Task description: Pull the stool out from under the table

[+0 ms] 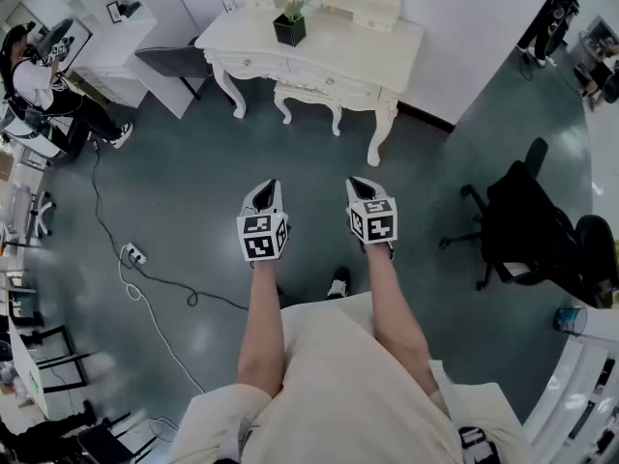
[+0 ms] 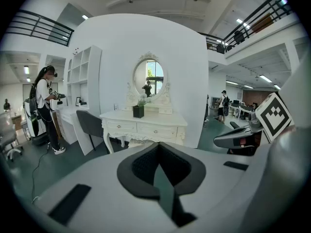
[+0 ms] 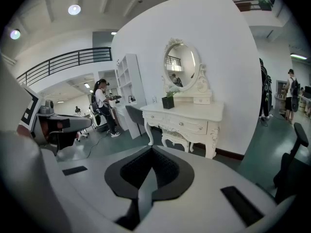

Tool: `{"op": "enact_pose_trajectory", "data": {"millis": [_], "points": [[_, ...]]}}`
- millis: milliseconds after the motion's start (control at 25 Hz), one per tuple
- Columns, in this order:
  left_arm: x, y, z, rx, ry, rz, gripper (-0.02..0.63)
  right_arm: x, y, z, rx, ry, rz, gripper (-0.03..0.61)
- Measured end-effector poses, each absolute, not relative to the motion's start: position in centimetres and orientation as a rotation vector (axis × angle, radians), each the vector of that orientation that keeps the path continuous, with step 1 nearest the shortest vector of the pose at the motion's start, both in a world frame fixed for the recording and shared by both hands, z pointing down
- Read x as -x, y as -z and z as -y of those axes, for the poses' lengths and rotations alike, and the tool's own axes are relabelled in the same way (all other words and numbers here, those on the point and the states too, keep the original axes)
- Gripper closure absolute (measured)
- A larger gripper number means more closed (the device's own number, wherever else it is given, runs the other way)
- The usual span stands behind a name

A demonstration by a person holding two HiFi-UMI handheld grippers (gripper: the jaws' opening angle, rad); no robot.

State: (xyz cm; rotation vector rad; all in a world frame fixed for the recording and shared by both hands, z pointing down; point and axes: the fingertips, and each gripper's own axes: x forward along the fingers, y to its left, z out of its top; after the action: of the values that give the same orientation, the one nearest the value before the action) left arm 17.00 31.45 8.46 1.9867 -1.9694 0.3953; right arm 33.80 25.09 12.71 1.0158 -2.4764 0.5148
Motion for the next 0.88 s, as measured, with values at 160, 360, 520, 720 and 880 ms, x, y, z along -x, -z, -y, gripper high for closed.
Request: {"op": "enact_pose_trajectory", "data": {"millis": [160,360,520,720,880], "points": [[-17.3,-8.1,-31.3,-1.995,-0.410,1.964,0.600,-34.6,-12.6,-24.6,-1.035,-0.540,2.478,0.535],[-17.5,-7.9,-31.0,-2.015,-0.430,1.950,0.600,-34.6,-12.6,-24.2,-1.064,-0.560,2.483,0.535],[-17.8,-8.5,-31.0,-2.016,-0.426,1.939,0.600,-34.6,-12.6,-23.9,-1.080,-0.588,2.495,0.535],[-18.1,-9.7,-29.7,-2.043,-0.420,1.874,0.600,-34.2,-12.9,-22.7,-1.100,-0.606,2.485,0.535],[-16.4,-9.2,-27.6,-2.083,-0.410,1.839,0.600,-32.6,-13.3,-21.1,-1.139,-0.645,2.471,0.535]]}}
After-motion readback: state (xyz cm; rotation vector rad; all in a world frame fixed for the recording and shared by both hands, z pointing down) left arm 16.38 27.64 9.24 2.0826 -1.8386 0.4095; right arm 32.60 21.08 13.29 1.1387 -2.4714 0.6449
